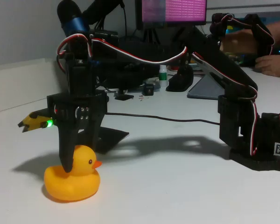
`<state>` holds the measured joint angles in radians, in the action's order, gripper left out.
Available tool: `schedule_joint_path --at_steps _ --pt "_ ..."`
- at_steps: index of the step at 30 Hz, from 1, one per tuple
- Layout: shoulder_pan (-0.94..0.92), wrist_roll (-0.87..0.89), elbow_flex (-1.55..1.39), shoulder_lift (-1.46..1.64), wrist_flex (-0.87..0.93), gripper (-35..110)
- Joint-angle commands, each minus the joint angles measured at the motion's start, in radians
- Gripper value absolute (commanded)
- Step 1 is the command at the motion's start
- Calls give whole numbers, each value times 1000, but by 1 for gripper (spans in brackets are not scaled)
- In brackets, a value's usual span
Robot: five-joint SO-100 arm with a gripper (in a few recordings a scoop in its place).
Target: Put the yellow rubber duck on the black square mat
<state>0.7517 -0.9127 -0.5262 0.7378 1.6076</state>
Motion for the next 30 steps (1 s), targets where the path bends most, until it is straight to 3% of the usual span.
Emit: schedule_joint_path --at_steps 1,21,30 --pt "21 0 25 46 3 13" --pt "-2 2 23 373 5 13" --pt "-158 2 21 472 5 13"
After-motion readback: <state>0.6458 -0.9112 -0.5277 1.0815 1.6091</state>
